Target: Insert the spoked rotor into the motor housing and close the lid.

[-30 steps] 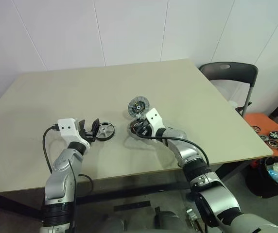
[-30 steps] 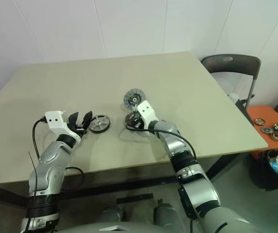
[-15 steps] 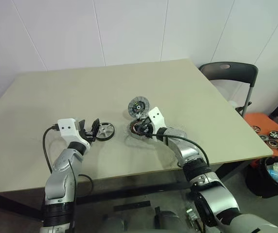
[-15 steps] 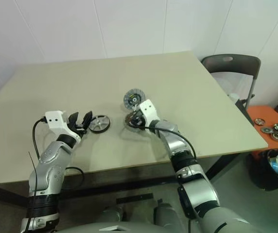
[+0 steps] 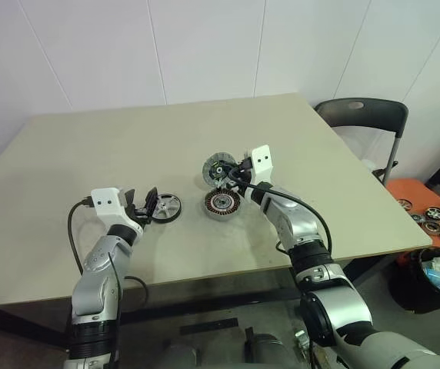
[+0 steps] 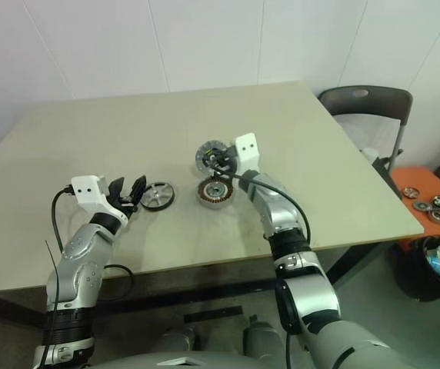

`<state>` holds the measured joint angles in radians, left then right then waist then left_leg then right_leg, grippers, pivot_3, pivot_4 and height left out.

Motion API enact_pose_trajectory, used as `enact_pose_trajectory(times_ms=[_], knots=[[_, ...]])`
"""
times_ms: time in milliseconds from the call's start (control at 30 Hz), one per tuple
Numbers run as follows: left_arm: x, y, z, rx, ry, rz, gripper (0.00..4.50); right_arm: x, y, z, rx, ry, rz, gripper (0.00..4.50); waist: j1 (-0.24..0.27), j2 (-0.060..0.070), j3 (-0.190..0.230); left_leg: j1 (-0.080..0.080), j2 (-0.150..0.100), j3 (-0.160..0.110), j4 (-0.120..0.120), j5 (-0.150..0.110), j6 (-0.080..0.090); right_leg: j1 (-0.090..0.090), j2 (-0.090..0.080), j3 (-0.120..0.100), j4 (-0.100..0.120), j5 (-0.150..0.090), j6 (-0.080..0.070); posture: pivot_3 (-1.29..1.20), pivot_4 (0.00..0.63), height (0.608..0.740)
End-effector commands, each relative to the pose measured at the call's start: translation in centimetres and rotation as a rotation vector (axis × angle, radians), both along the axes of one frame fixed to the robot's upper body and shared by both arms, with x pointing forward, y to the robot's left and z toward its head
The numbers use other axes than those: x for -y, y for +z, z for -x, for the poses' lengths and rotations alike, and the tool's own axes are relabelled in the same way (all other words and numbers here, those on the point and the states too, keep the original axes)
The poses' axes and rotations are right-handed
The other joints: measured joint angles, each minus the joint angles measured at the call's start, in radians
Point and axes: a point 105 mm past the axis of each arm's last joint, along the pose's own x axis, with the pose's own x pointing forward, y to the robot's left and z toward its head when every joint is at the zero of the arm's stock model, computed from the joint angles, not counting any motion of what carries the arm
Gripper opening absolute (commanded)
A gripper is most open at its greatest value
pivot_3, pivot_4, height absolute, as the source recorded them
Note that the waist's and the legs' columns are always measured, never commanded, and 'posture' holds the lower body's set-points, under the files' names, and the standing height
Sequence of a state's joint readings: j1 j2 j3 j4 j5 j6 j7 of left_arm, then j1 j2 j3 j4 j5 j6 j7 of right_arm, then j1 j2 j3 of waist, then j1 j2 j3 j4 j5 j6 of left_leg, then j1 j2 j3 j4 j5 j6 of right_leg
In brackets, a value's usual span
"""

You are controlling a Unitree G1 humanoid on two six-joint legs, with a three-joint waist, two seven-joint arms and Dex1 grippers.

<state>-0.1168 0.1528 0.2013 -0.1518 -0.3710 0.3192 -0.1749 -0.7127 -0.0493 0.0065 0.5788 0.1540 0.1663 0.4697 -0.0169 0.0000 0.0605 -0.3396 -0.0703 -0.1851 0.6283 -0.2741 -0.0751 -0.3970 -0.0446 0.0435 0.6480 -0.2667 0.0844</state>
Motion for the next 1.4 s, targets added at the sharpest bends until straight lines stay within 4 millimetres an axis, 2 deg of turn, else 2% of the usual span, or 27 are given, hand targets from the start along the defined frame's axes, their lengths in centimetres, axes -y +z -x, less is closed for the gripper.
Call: enact_pose_trajectory(times_ms=[33,100,333,500,1400], knots=[[-0.2,0.9,0.0,0.044,0.005,-0.011,3.25,-0.7,0.9,0.1,0.025,0.031,-0.002,0.43,0.000,0.000,0.000,0.000,0.000,0.000,0.000,0.000,0.000,0.000,0.000,0.000,0.000,0.000,0.000,0.00,0.000,0.740],[-0.2,0.9,0.1,0.044,0.005,-0.012,3.25,-1.0,1.1,0.3,0.025,0.053,-0.020,0.04,0.001,0.000,0.000,0.000,0.000,0.000,0.000,0.000,0.000,0.000,0.000,0.000,0.000,0.000,0.000,0.00,0.000,0.740],[-0.3,0.8,0.1,0.042,0.005,-0.012,3.25,-3.2,1.5,2.0,0.000,0.211,-0.047,0.02,0.001,0.000,0.000,0.000,0.000,0.000,0.000,0.000,0.000,0.000,0.000,0.000,0.000,0.000,0.000,0.00,0.000,0.740],[-0.2,0.8,0.1,0.043,0.003,-0.013,3.25,-4.2,0.0,3.6,-0.080,0.314,0.002,0.02,0.002,0.000,0.000,0.000,0.000,0.000,0.000,0.000,0.000,0.000,0.000,0.000,0.000,0.000,0.000,0.00,0.000,0.740],[-0.3,0.8,0.4,0.042,0.017,-0.012,3.25,-3.3,-3.3,3.2,-0.134,0.264,0.179,0.02,0.002,0.000,0.000,0.000,0.000,0.000,0.000,0.000,0.000,0.000,0.000,0.000,0.000,0.000,0.000,0.00,0.000,0.740]])
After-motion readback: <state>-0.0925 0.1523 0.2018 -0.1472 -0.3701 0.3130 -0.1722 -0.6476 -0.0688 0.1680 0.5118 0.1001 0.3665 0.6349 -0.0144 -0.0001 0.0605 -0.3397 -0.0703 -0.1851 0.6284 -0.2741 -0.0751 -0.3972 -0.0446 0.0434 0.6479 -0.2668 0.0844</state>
